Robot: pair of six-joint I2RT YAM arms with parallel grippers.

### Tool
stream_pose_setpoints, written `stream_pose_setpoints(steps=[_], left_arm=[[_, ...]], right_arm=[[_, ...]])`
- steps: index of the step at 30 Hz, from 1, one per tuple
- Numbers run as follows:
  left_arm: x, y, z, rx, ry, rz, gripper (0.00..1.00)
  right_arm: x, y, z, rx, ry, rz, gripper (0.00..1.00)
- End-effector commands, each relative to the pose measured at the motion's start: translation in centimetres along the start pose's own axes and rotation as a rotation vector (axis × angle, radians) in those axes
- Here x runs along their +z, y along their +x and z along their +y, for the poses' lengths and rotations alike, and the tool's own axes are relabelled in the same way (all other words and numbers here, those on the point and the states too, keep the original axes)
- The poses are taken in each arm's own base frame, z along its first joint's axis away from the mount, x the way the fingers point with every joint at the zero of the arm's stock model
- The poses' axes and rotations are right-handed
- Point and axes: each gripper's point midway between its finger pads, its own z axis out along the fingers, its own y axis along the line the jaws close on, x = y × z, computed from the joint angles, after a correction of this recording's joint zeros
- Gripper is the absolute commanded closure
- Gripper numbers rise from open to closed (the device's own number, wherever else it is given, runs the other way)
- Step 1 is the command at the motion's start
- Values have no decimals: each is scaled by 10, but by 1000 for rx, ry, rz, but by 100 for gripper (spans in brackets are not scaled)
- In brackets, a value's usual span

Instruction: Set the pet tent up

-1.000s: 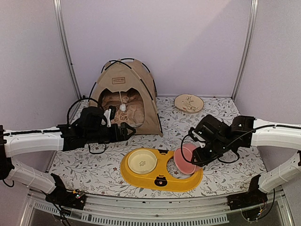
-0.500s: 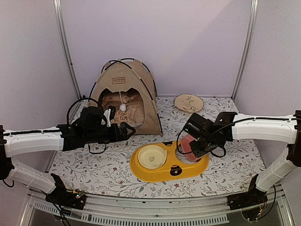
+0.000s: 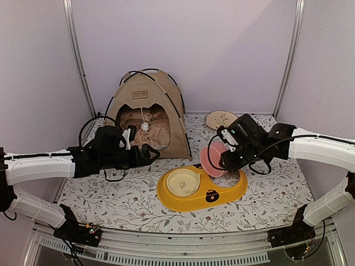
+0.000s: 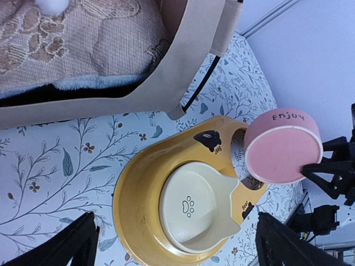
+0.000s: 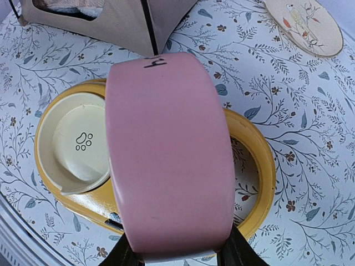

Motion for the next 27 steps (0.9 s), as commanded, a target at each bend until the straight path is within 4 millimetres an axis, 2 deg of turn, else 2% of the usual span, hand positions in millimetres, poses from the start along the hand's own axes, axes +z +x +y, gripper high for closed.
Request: stream_pose_setpoints(steps=[1,5,11,13,23,27], left_arm=[[0,-2,2,-10,11,-11,1],[3,-1,2,-12,14,-6,1],[5,-2,-2,-13,25,-5,1],[5,-2,-1,-15,24,-5,1],[0,-1,2,-19,13,-10,0],[-1,1,4,-22,12,-10,1]], right_arm=[[-35,-40,-15,26,78,-126,100],[-36,-23,-54,6,298,-70,100],[-22,-3,-71,-48,452,22,100],[-23,-12,-72,-44,493,8,100],[14,8,-59,-218,664,126,99],[24,15,-46,-233,637,147,85]])
